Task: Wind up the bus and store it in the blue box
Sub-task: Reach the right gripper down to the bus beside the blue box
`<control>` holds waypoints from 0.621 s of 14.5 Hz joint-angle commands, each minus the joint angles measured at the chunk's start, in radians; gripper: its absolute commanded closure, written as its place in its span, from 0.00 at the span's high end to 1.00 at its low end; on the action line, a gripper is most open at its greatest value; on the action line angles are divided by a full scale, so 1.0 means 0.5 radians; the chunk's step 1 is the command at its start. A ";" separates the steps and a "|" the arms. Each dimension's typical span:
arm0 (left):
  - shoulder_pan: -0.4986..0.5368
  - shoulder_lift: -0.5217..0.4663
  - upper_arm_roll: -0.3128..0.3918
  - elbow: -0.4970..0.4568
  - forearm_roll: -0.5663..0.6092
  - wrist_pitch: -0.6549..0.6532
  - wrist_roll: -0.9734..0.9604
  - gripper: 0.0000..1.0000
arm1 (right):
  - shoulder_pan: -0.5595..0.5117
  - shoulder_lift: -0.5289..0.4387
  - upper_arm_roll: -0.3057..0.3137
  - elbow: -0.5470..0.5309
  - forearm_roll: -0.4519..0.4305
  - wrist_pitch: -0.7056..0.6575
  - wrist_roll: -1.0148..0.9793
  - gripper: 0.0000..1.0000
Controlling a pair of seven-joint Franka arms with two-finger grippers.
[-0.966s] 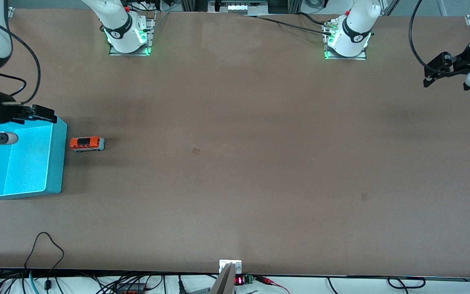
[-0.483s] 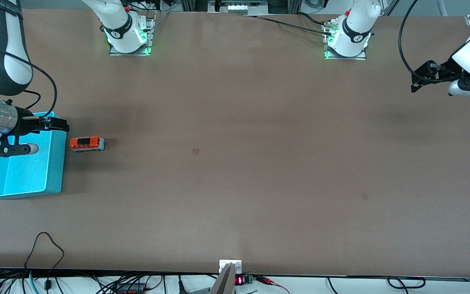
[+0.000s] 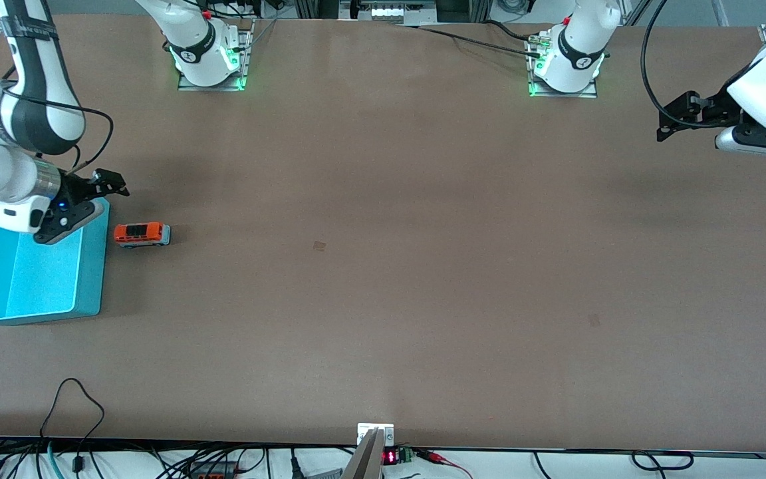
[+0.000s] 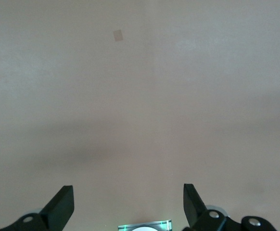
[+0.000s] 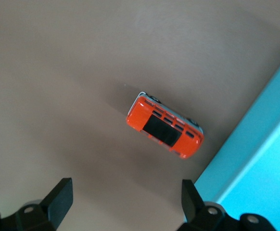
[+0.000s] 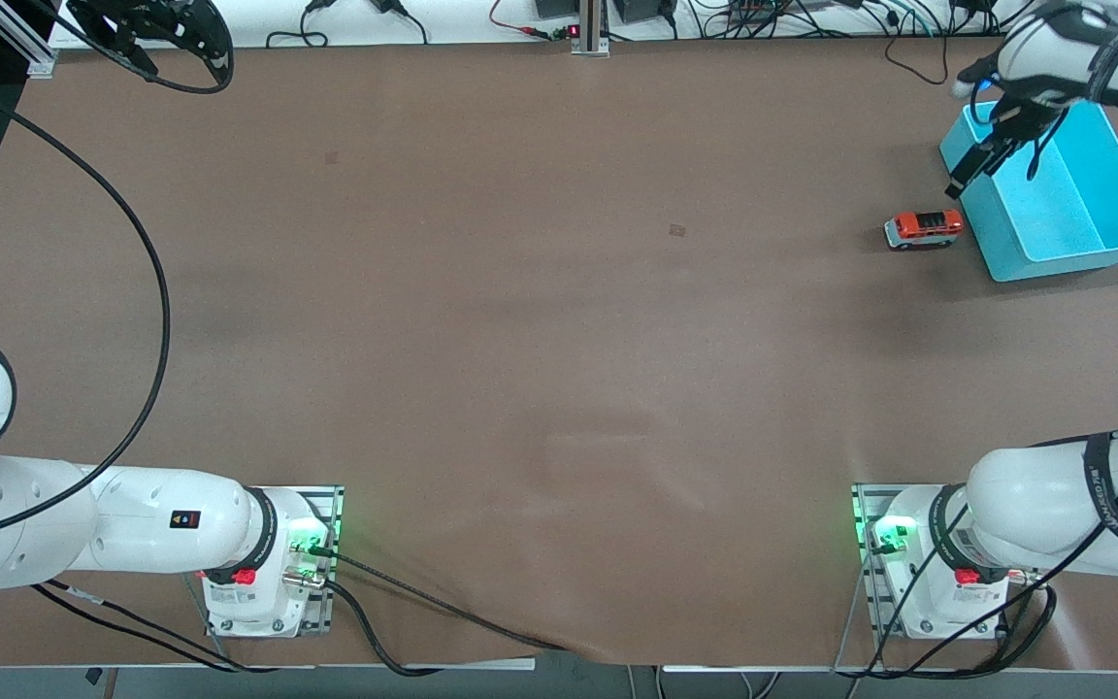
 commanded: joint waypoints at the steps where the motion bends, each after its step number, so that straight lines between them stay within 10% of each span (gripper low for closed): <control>1: 0.003 0.093 0.015 0.147 -0.025 -0.062 -0.048 1.00 | -0.118 -0.050 0.107 -0.176 -0.167 0.259 -0.437 1.00; 9: 0.015 0.093 0.018 0.144 -0.012 -0.071 -0.051 1.00 | -0.195 0.118 0.162 -0.256 -0.293 0.638 -1.368 1.00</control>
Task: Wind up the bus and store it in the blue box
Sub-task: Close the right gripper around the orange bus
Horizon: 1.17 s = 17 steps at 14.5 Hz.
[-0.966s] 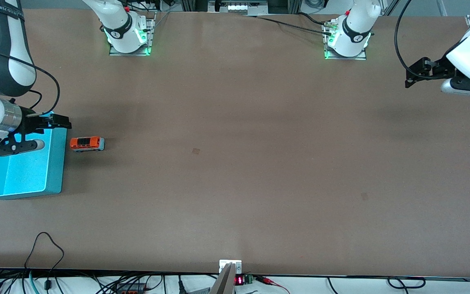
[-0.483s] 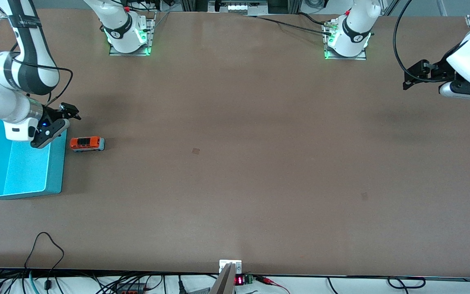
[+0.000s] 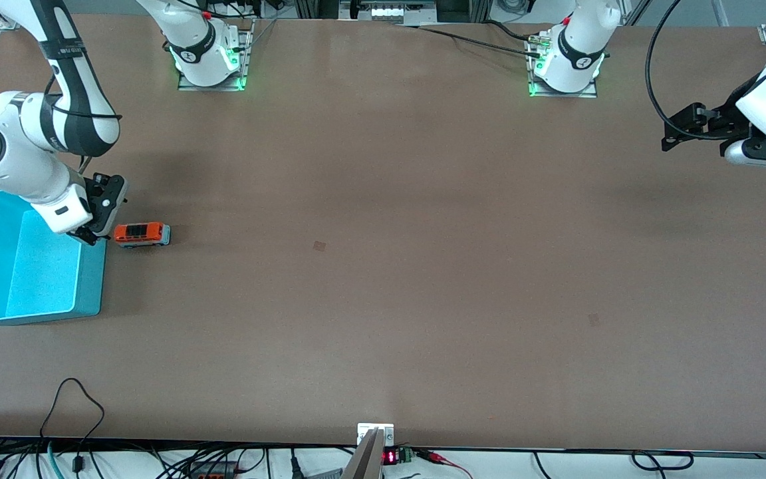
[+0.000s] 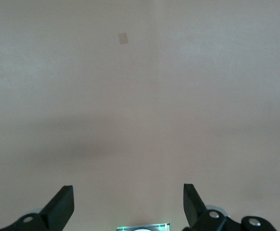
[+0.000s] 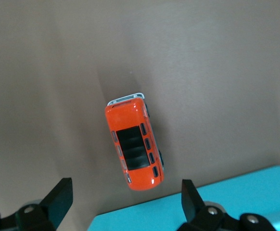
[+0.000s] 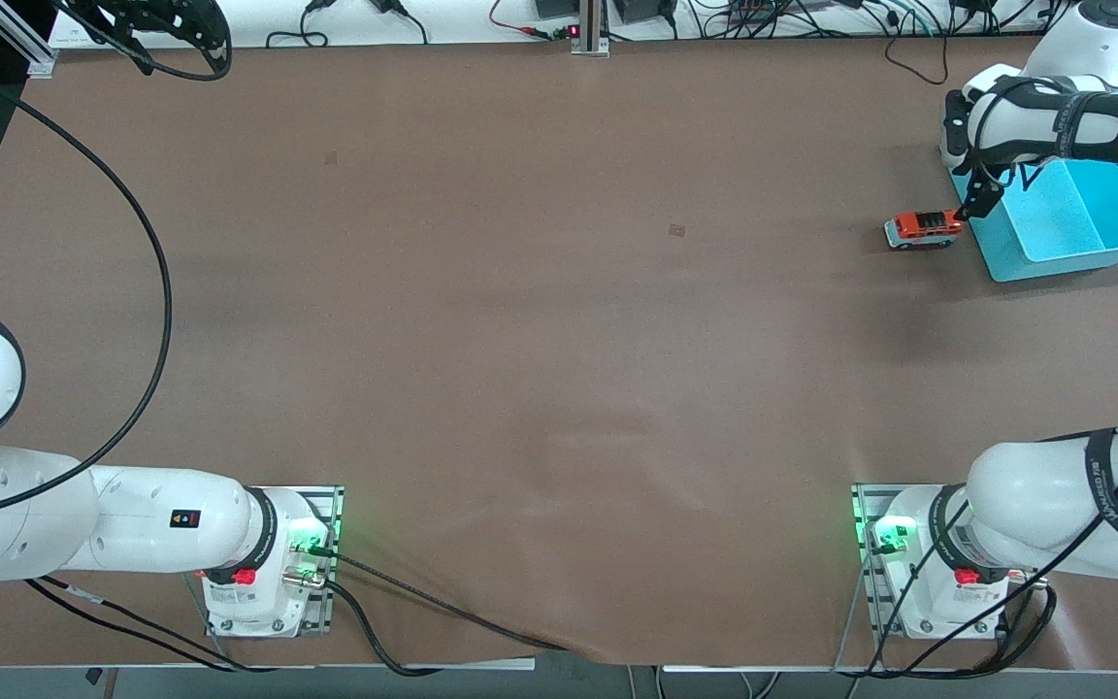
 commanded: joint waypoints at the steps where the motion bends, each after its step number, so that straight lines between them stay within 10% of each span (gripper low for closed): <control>1: 0.002 0.027 0.001 0.066 -0.012 -0.051 -0.026 1.00 | -0.067 0.043 0.051 -0.045 -0.031 0.063 -0.129 1.00; 15: -0.004 0.015 -0.002 0.066 -0.012 -0.085 -0.023 1.00 | -0.048 0.377 0.051 -0.049 -0.028 0.416 -0.175 1.00; 17: -0.004 0.009 -0.005 0.069 -0.012 -0.085 -0.023 1.00 | -0.051 0.389 0.051 -0.049 -0.028 0.462 -0.172 0.72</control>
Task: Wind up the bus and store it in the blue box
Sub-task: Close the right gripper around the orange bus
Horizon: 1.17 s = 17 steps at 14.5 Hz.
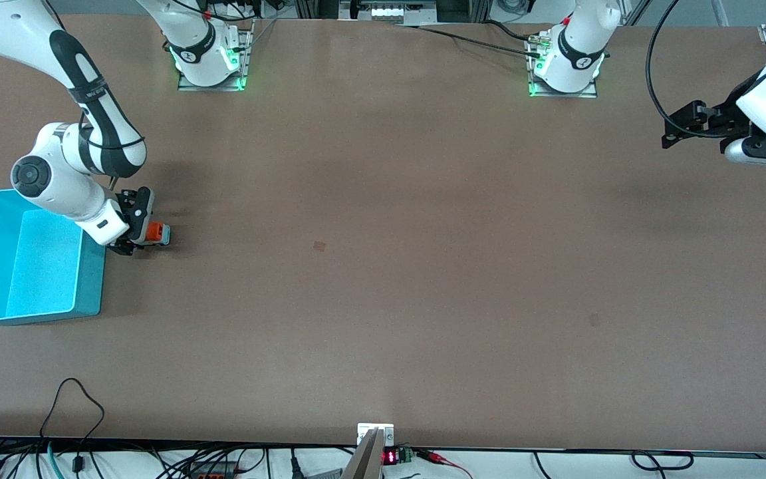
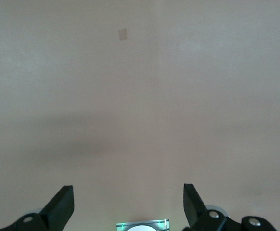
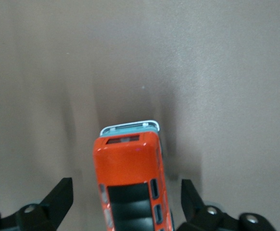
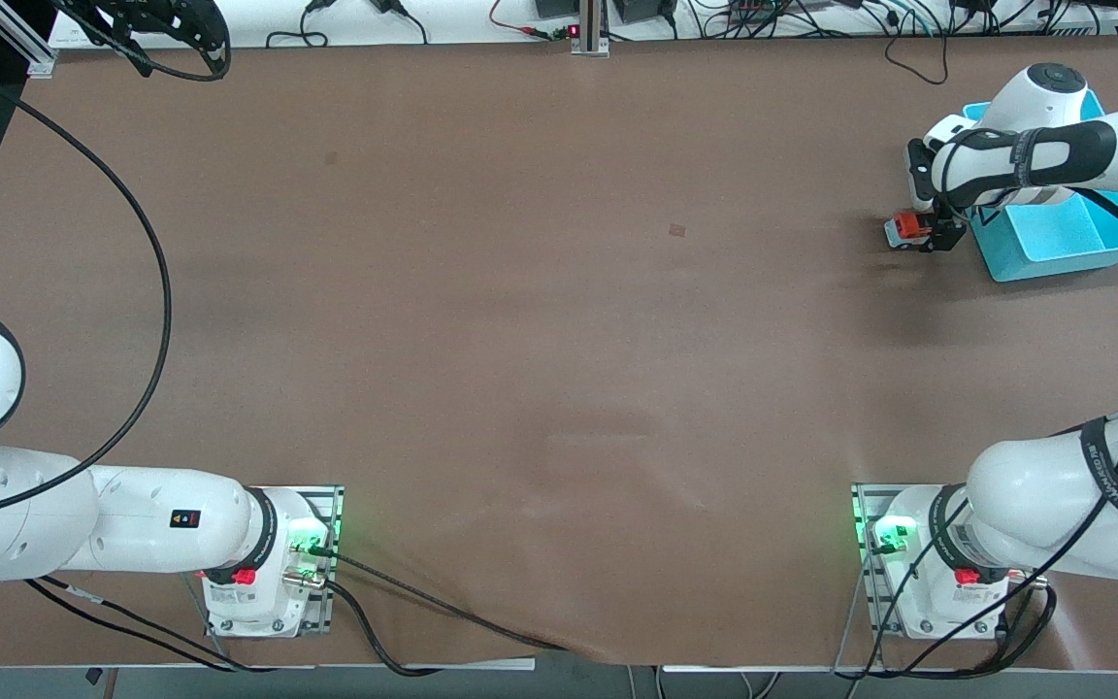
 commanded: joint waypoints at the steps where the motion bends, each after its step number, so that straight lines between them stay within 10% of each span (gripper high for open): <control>1: -0.002 0.009 -0.005 0.055 -0.012 -0.048 -0.019 1.00 | -0.033 0.010 0.025 -0.004 -0.019 0.055 -0.030 0.43; 3: 0.001 0.009 -0.005 0.058 -0.012 -0.051 -0.019 1.00 | -0.033 0.010 0.025 -0.004 -0.010 0.061 -0.018 0.02; 9: 0.004 0.021 0.002 0.058 -0.003 -0.030 -0.022 1.00 | -0.027 -0.078 0.132 0.060 0.422 -0.048 0.346 0.00; 17: 0.004 0.021 0.017 0.055 -0.003 -0.027 -0.019 1.00 | -0.015 -0.437 0.084 0.204 0.441 -0.681 1.625 0.00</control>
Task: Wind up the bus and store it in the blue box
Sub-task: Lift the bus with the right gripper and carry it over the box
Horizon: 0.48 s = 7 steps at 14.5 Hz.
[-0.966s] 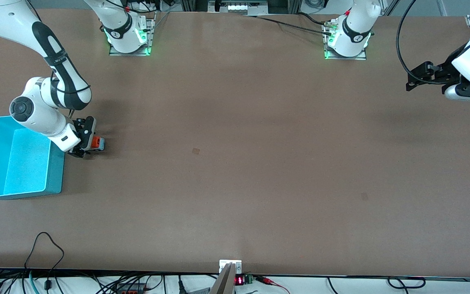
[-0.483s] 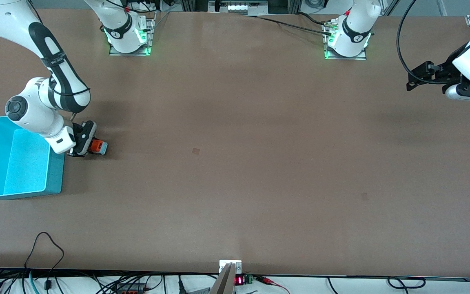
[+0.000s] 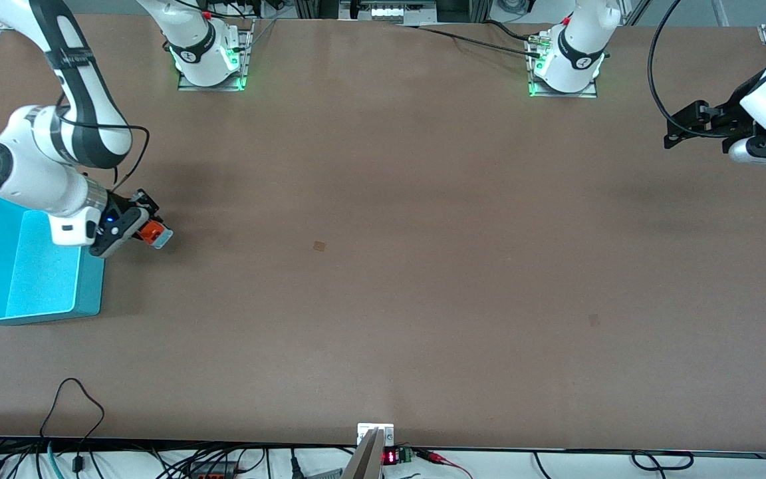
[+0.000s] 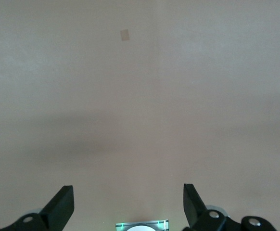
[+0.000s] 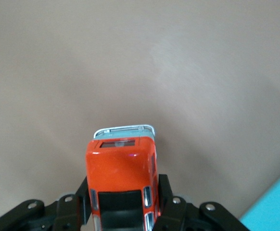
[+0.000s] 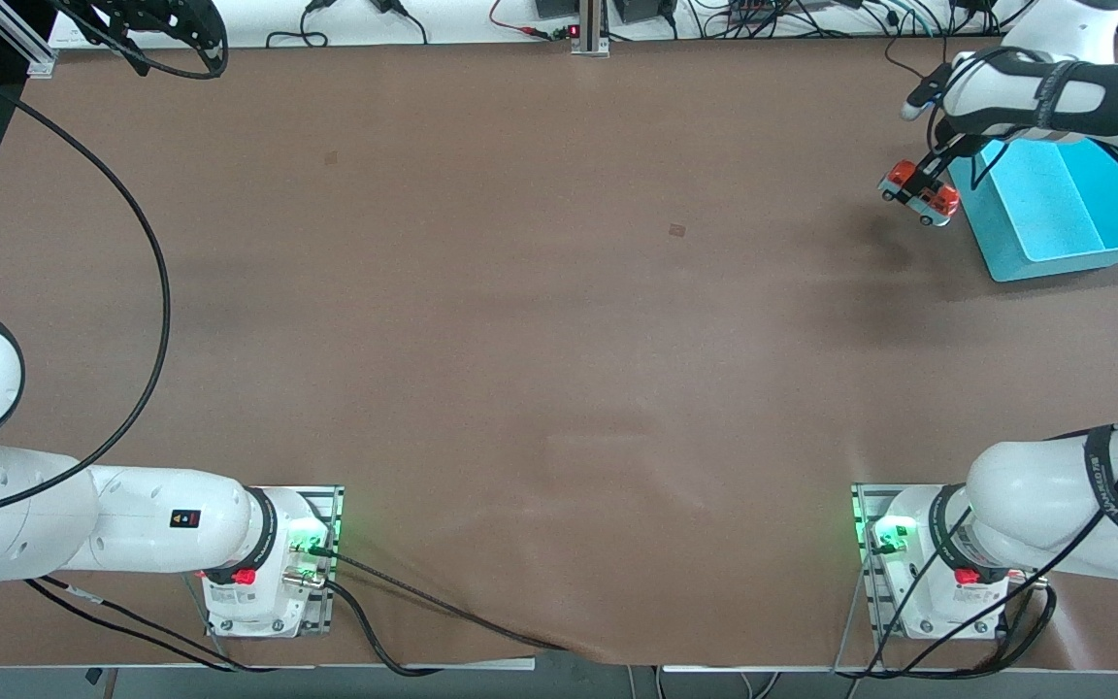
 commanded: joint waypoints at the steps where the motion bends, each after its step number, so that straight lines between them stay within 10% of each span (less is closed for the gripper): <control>1: 0.002 0.021 0.007 0.048 0.000 -0.024 -0.006 1.00 | -0.023 -0.109 -0.109 0.004 0.041 -0.071 0.298 0.00; 7: 0.005 0.021 0.010 0.045 0.000 -0.024 -0.006 1.00 | -0.032 0.001 -0.428 0.194 0.029 -0.031 0.501 0.00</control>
